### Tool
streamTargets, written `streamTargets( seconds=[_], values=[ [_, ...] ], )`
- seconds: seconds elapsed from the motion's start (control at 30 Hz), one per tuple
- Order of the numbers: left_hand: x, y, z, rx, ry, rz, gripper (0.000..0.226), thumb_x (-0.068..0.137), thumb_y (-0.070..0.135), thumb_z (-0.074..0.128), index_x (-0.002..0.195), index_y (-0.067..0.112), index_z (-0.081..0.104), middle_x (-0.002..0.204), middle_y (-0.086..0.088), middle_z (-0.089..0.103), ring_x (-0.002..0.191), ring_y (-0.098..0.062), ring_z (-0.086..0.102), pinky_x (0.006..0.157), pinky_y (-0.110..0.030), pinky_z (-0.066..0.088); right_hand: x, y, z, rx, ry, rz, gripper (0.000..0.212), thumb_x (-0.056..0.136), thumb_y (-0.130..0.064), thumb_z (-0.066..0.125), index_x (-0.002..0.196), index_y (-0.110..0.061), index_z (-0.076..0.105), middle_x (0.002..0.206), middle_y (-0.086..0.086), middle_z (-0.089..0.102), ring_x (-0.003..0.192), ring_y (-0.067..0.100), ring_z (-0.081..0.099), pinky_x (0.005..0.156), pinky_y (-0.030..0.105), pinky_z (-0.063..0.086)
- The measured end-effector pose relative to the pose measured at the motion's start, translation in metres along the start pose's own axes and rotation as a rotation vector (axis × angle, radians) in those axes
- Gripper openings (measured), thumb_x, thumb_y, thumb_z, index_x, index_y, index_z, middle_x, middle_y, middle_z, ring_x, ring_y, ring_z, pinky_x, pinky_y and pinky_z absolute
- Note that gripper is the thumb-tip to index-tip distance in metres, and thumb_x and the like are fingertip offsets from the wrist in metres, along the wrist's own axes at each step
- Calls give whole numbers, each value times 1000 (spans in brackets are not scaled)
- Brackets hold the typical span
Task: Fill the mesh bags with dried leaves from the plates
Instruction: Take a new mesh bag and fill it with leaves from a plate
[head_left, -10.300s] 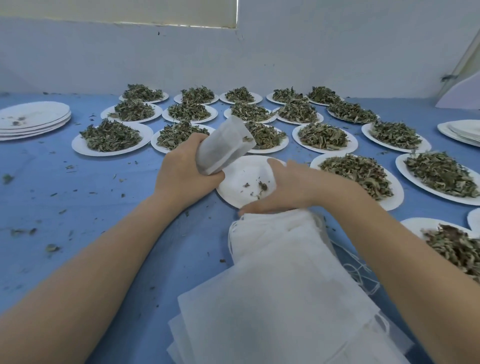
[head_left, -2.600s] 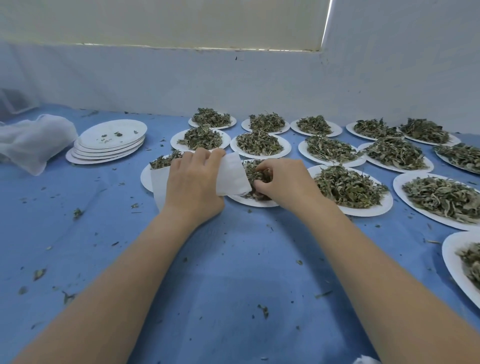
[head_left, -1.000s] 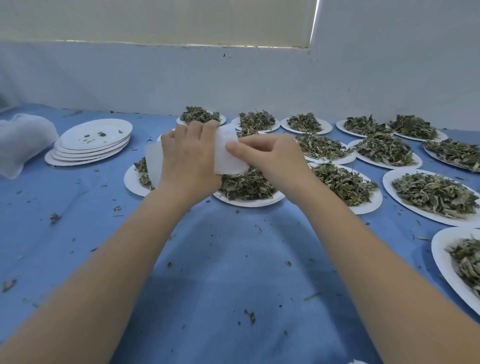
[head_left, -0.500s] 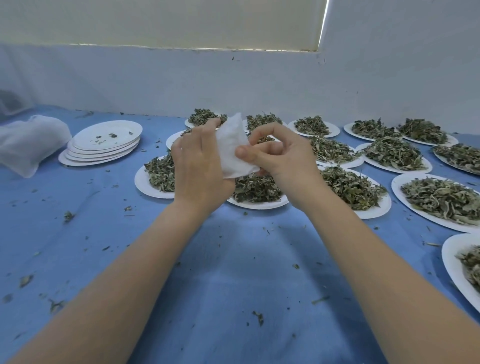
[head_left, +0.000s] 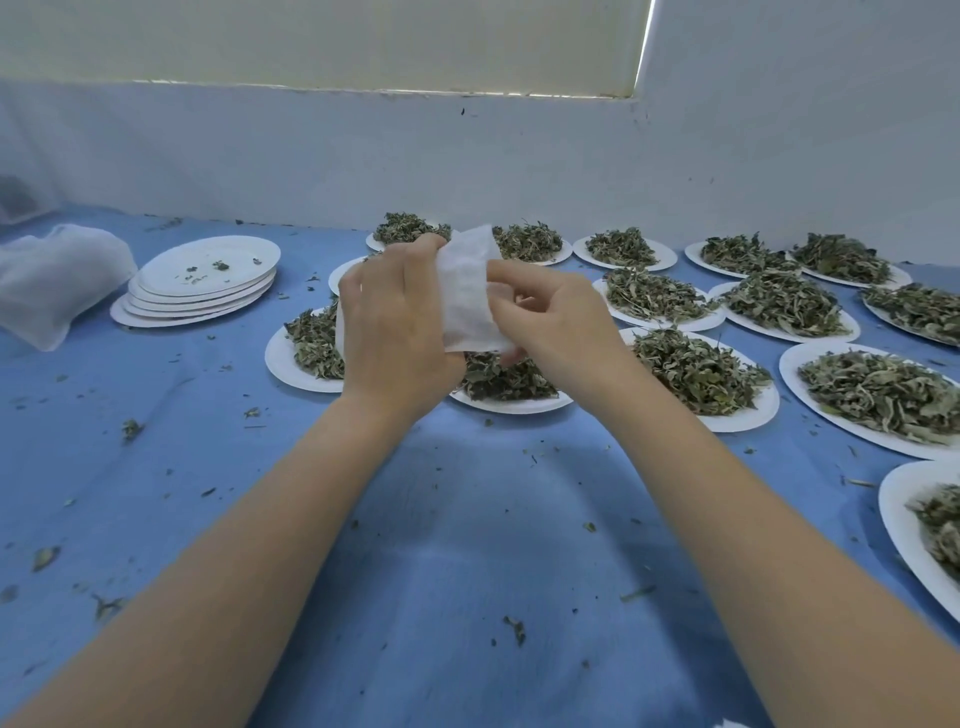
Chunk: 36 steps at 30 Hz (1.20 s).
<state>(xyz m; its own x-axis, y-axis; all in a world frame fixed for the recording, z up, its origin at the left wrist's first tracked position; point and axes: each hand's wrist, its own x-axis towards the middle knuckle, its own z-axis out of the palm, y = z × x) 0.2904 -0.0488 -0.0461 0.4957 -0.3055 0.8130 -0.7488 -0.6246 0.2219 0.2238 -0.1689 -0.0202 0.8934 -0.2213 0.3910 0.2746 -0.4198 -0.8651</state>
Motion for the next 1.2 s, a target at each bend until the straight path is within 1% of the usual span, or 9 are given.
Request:
streamTargets(
  seconds=[0.1,0.23,0.4,0.5,0.63,0.7,0.8,1.0,1.2],
  values=[
    [3,0,1,62,-15,65,67,54,9,71,118,-2,54,101,-18,58,89,-35,56,84,-36,28,2,1,-2,-179,-92,8,26,86,-2,47,103,-7,65,92,24,60,71,29,50,72,41,55],
    [5,3,2,113,-36,176,65,55,19,76,115,0,59,101,-16,61,83,-36,58,79,-41,40,4,6,-3,-204,-54,47,20,88,1,49,99,-6,64,75,15,59,63,21,52,61,37,49],
    [7,8,-3,114,-79,247,72,49,13,77,117,-2,58,107,-20,60,89,-39,58,84,-45,40,5,6,-5,-172,-148,127,27,83,-11,61,107,-24,56,88,-4,63,75,12,57,60,26,49],
    [11,7,-8,120,-79,260,66,51,12,76,114,0,60,104,-18,62,88,-38,59,81,-43,42,6,5,-6,-127,-155,137,26,85,-10,59,110,-19,58,95,4,65,76,13,56,63,30,51],
    [17,0,-16,152,-133,210,47,52,3,73,98,2,64,81,-15,63,67,-35,59,60,-34,37,4,0,-1,2,-108,145,18,84,1,52,94,-5,66,82,8,58,69,16,51,65,31,53],
    [21,-7,-21,185,-207,106,42,60,7,69,102,8,62,84,-11,63,67,-34,56,61,-30,29,4,0,-4,65,-31,120,13,83,-8,59,82,-13,71,72,-2,61,65,12,55,65,27,53],
    [30,-23,-27,242,-370,-15,41,67,14,63,107,22,55,84,1,54,73,-28,46,62,-28,27,6,11,-13,-220,106,62,6,86,-28,65,88,-31,70,80,-13,66,71,5,58,73,23,49],
    [28,-36,-27,239,-520,-36,48,70,16,61,115,29,50,96,2,57,81,-23,43,64,-29,31,-1,25,-4,-732,-221,59,64,74,-58,67,130,-34,50,113,-8,42,100,7,44,90,28,41],
    [25,-38,-20,292,-494,57,53,67,14,60,118,24,50,102,-3,58,80,-25,45,71,-29,26,3,29,3,-876,-225,-21,39,86,-38,64,123,-27,59,111,-1,49,106,20,51,86,30,43]
  ],
)
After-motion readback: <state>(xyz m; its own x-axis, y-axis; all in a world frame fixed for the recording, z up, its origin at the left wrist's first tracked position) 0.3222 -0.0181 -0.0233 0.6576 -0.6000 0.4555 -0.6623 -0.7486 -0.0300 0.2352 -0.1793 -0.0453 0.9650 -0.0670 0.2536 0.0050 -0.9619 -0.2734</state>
